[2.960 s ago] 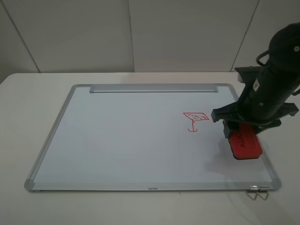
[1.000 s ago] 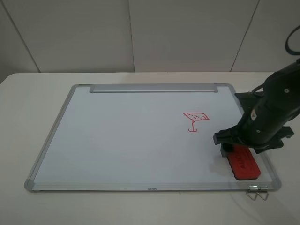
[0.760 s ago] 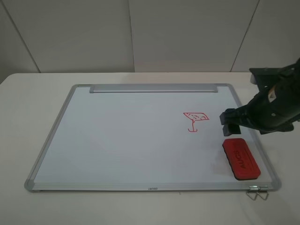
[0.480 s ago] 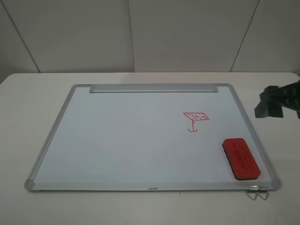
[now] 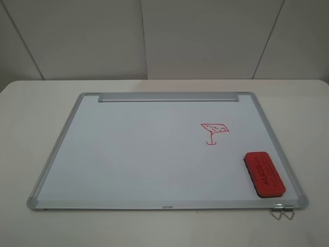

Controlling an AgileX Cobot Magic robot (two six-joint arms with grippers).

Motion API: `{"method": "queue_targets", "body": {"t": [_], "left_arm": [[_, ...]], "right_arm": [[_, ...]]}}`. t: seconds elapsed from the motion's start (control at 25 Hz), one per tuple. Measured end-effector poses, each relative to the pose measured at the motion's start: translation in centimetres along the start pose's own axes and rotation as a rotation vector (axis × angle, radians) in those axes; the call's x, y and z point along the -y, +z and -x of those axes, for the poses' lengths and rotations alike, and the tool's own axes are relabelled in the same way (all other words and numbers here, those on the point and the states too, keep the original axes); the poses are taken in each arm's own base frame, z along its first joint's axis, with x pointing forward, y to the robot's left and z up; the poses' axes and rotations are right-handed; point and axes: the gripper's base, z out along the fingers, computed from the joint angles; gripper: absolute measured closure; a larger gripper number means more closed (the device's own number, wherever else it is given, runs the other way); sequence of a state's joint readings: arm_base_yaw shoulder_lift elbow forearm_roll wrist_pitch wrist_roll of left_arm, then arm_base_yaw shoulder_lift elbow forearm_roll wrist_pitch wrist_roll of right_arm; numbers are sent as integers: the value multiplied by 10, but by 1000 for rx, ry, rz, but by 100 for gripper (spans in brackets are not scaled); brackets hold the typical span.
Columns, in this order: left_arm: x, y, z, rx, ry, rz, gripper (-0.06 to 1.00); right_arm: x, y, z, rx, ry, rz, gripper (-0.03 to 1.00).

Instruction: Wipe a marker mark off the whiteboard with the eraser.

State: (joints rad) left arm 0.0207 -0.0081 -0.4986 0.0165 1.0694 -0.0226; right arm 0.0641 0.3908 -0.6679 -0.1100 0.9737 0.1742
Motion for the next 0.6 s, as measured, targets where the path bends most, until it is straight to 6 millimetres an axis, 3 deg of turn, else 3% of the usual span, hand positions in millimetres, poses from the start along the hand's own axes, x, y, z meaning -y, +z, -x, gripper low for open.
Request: {"method": "queue_targets", "body": {"t": [0.32, 0.6], "left_arm": [[0, 0, 0, 0, 0, 0, 17], [0, 0, 0, 0, 0, 0, 17]], "right_arm": [[3, -34, -17, 168, 30, 44, 23], [6, -34, -43, 144, 36, 45, 23]]}}
